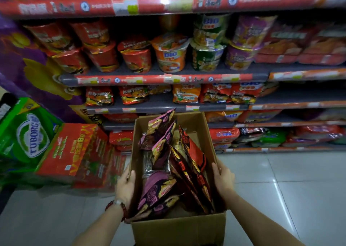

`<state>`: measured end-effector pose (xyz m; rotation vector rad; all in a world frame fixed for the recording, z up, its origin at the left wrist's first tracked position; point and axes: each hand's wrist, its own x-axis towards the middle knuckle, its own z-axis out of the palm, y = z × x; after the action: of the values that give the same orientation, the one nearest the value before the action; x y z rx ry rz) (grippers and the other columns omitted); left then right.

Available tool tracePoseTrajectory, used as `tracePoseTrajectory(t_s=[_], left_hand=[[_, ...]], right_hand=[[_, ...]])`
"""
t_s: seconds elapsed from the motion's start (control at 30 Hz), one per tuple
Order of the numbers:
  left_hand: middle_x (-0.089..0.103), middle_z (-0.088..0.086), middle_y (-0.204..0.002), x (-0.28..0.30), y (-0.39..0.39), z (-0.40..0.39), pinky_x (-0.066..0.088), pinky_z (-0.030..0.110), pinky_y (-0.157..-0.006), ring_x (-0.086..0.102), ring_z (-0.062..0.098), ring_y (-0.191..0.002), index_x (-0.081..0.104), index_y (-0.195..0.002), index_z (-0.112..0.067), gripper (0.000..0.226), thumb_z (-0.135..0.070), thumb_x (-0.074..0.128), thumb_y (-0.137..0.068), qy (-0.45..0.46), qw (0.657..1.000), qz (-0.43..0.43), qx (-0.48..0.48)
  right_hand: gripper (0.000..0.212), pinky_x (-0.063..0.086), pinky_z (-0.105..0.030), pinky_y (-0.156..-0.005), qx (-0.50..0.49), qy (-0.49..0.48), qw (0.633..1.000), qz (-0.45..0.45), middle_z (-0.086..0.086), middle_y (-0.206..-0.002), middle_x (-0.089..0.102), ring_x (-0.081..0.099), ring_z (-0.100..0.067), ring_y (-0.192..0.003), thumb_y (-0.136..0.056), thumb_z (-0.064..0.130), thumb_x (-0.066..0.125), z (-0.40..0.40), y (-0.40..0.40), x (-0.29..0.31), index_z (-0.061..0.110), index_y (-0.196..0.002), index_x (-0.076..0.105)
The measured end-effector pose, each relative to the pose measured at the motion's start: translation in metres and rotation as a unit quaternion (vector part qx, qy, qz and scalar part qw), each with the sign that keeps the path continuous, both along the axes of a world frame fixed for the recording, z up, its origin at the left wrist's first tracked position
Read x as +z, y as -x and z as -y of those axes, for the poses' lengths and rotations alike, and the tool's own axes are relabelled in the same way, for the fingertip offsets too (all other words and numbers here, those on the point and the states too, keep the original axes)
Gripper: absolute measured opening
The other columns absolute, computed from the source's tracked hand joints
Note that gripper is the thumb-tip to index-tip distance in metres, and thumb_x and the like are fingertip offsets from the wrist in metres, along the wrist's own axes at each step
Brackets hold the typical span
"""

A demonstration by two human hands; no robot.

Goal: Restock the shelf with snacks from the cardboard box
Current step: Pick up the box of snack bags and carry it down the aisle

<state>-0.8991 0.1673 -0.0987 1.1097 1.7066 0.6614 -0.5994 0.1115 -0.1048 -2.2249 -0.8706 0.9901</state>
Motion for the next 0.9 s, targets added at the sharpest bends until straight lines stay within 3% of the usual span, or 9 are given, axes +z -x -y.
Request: tracePoseTrajectory(t_s=[0.13,0.3,0.37,0.47,0.67,0.77,0.9], left_hand=[[0.048,-0.007,-0.133,0.003,-0.034,-0.014,0.028,0.026,-0.107,0.041,0.015,-0.128,0.041,-0.142,-0.023,0.042,-0.022,0.04,-0.1,0.007,0.999,0.032,-0.042],[0.053,-0.003,-0.137,-0.014,-0.061,-0.05,0.033,0.041,-0.112,0.048,0.023,-0.128,0.04,-0.139,-0.042,0.041,-0.03,0.041,-0.099,0.03,0.987,0.025,-0.155],[0.052,-0.006,-0.137,-0.015,-0.072,-0.067,0.034,0.037,-0.11,0.047,0.022,-0.129,0.039,-0.141,-0.038,0.042,-0.029,0.041,-0.099,0.035,0.978,0.027,-0.206],[0.049,-0.01,-0.135,-0.012,-0.094,-0.088,0.033,0.028,-0.105,0.045,0.015,-0.127,0.037,-0.143,-0.03,0.043,-0.028,0.04,-0.1,0.034,0.957,0.035,-0.287],[0.051,-0.005,-0.137,-0.013,-0.151,-0.114,0.034,0.028,-0.103,0.048,0.018,-0.126,0.039,-0.143,-0.029,0.043,-0.03,0.041,-0.1,0.015,0.911,0.016,-0.411],[0.05,-0.005,-0.136,-0.009,-0.185,-0.11,0.032,0.029,-0.105,0.044,0.019,-0.129,0.037,-0.144,-0.027,0.044,-0.03,0.04,-0.1,0.012,0.884,0.012,-0.467],[0.05,-0.002,-0.141,-0.007,-0.23,-0.097,0.034,0.034,-0.109,0.044,0.023,-0.132,0.038,-0.143,-0.03,0.045,-0.033,0.043,-0.098,-0.01,0.856,-0.01,-0.517]], right_hand=[[0.043,0.054,-0.046,-0.086,-0.071,0.024,0.997,0.017,-0.012,-0.101,0.071,0.066,-0.033,-0.095,-0.096,0.046,0.039,0.016,-0.02,-0.002,0.025,-0.129,0.056],[0.04,0.054,-0.043,-0.088,-0.161,0.006,0.987,0.014,-0.012,-0.104,0.069,0.066,-0.029,-0.095,-0.098,0.038,0.04,0.037,-0.027,0.005,0.032,-0.137,0.047],[0.039,0.051,-0.041,-0.091,-0.198,0.008,0.98,0.033,-0.012,-0.111,0.068,0.064,-0.03,-0.101,-0.099,0.035,0.041,0.047,-0.024,0.004,0.029,-0.136,0.049],[0.038,0.047,-0.036,-0.089,-0.264,0.014,0.963,0.059,-0.012,-0.117,0.067,0.061,-0.032,-0.106,-0.099,0.032,0.042,0.061,-0.019,0.003,0.022,-0.134,0.053],[0.037,0.045,-0.03,-0.077,-0.389,0.027,0.918,0.068,-0.009,-0.108,0.07,0.064,-0.029,-0.095,-0.099,0.034,0.042,0.092,-0.013,0.003,0.027,-0.133,0.053],[0.034,0.039,-0.028,-0.071,-0.443,0.025,0.892,0.081,-0.012,-0.106,0.071,0.065,-0.03,-0.095,-0.098,0.031,0.045,0.111,-0.016,0.004,0.021,-0.128,0.058],[0.035,0.046,-0.033,-0.076,-0.504,0.016,0.86,0.079,-0.015,-0.108,0.07,0.064,-0.032,-0.098,-0.098,0.031,0.046,0.141,-0.023,0.005,0.019,-0.127,0.059]])
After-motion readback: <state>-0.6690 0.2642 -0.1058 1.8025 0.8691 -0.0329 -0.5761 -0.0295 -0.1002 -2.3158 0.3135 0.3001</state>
